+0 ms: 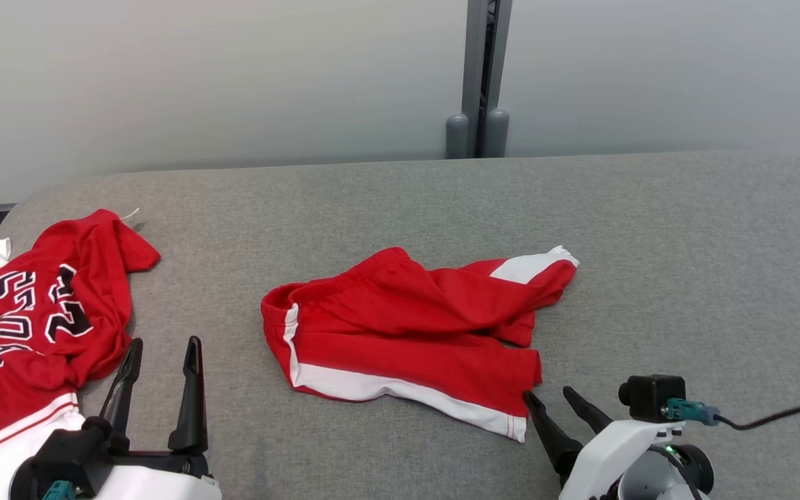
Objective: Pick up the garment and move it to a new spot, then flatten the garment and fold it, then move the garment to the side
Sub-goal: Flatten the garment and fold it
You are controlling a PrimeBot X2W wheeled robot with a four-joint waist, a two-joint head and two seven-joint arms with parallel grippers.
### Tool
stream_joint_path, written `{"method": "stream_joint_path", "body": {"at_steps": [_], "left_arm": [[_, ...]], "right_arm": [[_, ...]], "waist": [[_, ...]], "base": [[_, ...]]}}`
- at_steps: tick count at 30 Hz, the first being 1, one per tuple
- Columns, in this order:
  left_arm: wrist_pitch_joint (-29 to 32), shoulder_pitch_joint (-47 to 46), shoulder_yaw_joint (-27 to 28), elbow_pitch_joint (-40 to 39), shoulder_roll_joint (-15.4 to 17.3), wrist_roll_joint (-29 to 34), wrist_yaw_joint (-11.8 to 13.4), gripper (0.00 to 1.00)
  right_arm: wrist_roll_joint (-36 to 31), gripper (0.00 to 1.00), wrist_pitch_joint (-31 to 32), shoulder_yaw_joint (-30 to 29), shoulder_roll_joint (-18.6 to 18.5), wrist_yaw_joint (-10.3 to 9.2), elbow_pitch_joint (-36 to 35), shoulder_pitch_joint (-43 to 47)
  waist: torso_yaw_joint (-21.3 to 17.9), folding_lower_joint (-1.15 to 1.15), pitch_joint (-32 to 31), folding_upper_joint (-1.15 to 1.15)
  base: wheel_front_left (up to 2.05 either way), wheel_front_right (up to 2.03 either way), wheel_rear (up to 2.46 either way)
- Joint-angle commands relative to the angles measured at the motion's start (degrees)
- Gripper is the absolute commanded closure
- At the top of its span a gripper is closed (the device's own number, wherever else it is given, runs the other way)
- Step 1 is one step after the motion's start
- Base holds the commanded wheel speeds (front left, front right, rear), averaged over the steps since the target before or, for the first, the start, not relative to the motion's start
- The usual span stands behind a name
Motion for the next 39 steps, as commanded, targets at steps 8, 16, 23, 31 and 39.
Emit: {"method": "stream_joint_path", "body": {"at_steps": [8,16,23,31,39], "left_arm": [[0.0,-1.3,0.0,1.6,-0.9,0.3,-1.1,0.0],[0.0,-1.7,0.7,2.4,-1.1,0.5,-1.8,0.0],[0.0,-1.3,1.1,2.9,-1.2,0.7,-2.3,0.0],[0.0,-0.8,0.9,3.5,-1.3,0.9,-2.7,0.0],[0.0,-1.1,0.8,4.1,-1.0,1.1,-3.0,0.0]], "right_arm": [[1.6,0.0,12.7,-1.8,-0.5,0.11,11.2,-5.6],[4.3,1.0,14.6,0.2,-0.3,0.06,15.7,-7.2],[5.7,1.0,12.9,-1.0,-0.6,0.06,14.1,-6.7],[2.2,1.0,14.2,-8.0,-1.3,0.06,10.4,-4.8],[-0.5,0.84,17.8,-13.3,-1.9,0.06,5.7,-1.9]], "waist": [[4.9,0.0,0.6,0.0],[6.6,0.0,1.3,0.0],[4.2,0.0,0.6,0.0],[0.4,0.0,-0.1,0.0],[-1.4,0.0,-0.2,0.0]], "base": [[0.0,0.0,0.0],[0.0,0.0,0.0],[0.0,0.0,0.0],[0.0,0.0,0.0],[0.0,0.0,0.0]]}}
